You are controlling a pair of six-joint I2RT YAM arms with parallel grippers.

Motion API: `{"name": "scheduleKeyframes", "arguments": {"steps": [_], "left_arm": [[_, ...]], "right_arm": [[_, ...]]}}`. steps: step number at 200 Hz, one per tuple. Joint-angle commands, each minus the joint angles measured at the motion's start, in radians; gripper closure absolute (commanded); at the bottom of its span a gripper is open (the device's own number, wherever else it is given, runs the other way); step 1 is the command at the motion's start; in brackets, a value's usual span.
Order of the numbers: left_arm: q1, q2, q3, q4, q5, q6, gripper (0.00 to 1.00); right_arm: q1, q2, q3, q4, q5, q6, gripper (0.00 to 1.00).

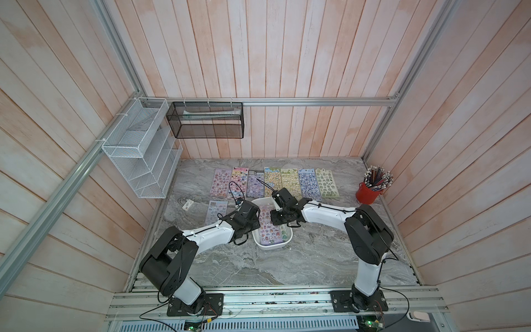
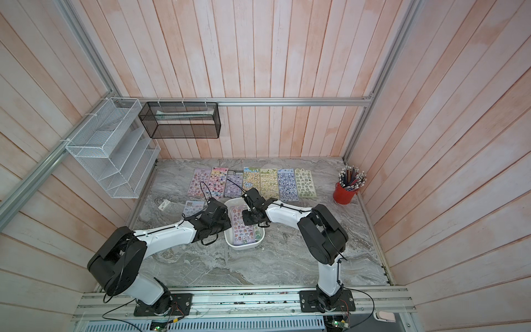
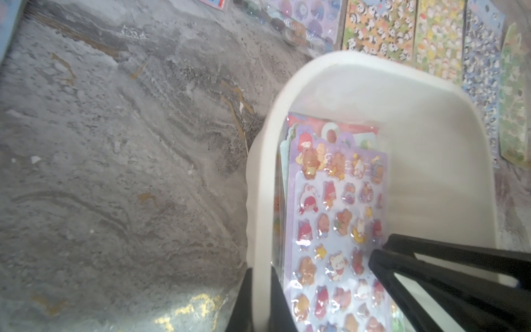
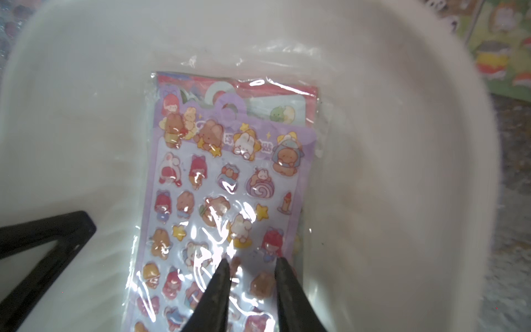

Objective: Take the stickers out of the storage box
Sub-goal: Pick up the sticker from the storage box, then pick up the storage box at the center of the board.

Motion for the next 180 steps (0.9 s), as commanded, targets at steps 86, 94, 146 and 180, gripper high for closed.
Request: {"name": "scheduleKeyframes", "arguments": {"steps": [86,94,146,180], "left_arm": [[0.014,0.018,0.023,0.015,-0.015,0.0,1.0],[0.014,0.019,0.023,0.015,-0.015,-0.001,1.0],[0.014,0.019,0.024,0.018,-0.015,-0.002,1.0],[0.013,0.014,0.023,0.019,-0.015,-0.003,1.0]], "right_arm": [[0.012,0.044,0.042,-0.136,0.129,-0.027,0.5],[0.012,0.024,0.039,-0.13,0.124,-0.026,0.5],[0.008,-0.045,0.05,-0.155,0.149,-0.028,0.55],[0.007,-0.022,0.037,-0.169,0.155,-0.029,0.61]]}}
